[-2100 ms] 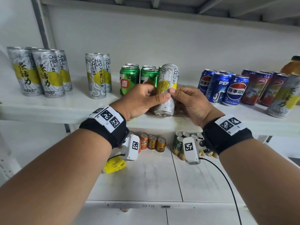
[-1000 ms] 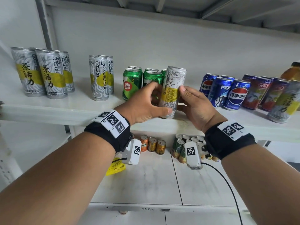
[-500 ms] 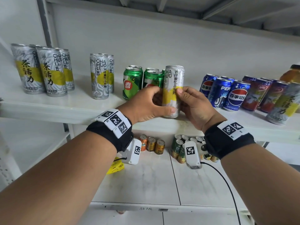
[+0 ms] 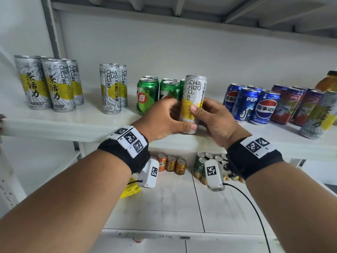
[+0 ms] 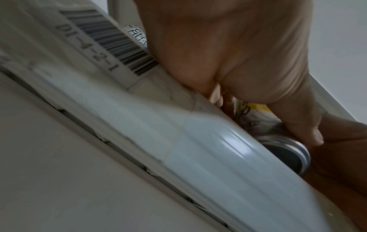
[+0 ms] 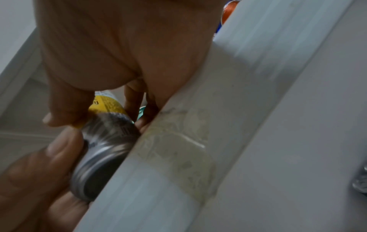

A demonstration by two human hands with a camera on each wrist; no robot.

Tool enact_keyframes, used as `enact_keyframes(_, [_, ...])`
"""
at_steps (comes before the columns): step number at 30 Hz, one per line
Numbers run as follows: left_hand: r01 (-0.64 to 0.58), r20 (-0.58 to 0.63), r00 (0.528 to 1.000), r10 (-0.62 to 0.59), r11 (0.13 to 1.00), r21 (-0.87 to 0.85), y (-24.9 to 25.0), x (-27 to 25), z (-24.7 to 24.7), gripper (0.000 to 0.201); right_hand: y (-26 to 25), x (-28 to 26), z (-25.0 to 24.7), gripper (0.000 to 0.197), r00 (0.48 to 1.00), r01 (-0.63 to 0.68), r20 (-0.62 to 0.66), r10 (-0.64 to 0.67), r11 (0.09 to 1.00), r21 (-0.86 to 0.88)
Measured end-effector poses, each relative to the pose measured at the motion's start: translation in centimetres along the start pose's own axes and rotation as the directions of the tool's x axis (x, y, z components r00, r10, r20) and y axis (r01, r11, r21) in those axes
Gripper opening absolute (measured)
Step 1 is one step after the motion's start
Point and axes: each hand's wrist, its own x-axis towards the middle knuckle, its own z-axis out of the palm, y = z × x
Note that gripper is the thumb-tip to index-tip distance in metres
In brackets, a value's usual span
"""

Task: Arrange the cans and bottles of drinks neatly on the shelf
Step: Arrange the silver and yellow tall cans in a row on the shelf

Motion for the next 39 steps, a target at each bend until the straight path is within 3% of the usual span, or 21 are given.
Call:
enact_keyframes(6, [0.060,0.040,0.997,-0.060,0.998,-0.004,0.2,0.3,-0.2,0.065,-0.1,-0.1,-0.2,0.051,0.997,-0.028,-0.074,0.034,0.997,0.079])
enact_keyframes(11, [0.104,0.061,0.993,-0.102,0.994,-0.033,0.4,0.4,-0.1,0.065,-0.1,0.0,-0.4,0.019,0.995,-0.054,-0.073,0.062,0.992,0.112])
enact_keyframes(15, [0.118,0.068,0.991,-0.114,0.992,-0.054,0.6,0.6,-0.1,0.062,0.0,0.1,-0.4,0.035,0.995,-0.051,-0.079,0.060,0.993,0.110])
enact_keyframes(19, [0.091,0.050,0.995,-0.089,0.995,-0.039,0.2,0.5,-0.2,0.049,0.3,0.3,-0.3,0.036,0.998,-0.011,-0.064,0.017,0.996,0.088])
enact_keyframes(23, [0.038,0.014,0.999,-0.038,0.999,0.020,-0.1,0.5,-0.3,0.056,0.6,0.4,-0.5,0.051,0.999,0.016,-0.031,-0.014,0.998,0.053])
enact_keyframes(29, [0.009,-0.026,1.000,-0.007,0.997,0.071,-0.1,0.1,-0.2,0.072,0.9,0.3,-0.3,0.049,0.995,0.064,-0.077,-0.065,0.998,-0.011])
enact_keyframes(35, [0.034,-0.093,0.995,-0.025,0.995,0.096,0.6,-0.3,-0.2,0.068,-0.2,0.4,0.5,0.038,0.993,0.073,-0.084,-0.082,0.991,-0.114])
enact_keyframes(39, [0.076,-0.113,0.992,-0.056,0.980,0.182,1.5,-0.6,-0.8,0.073,-2.5,0.7,2.0,0.040,0.985,0.143,-0.074,-0.157,0.976,-0.165])
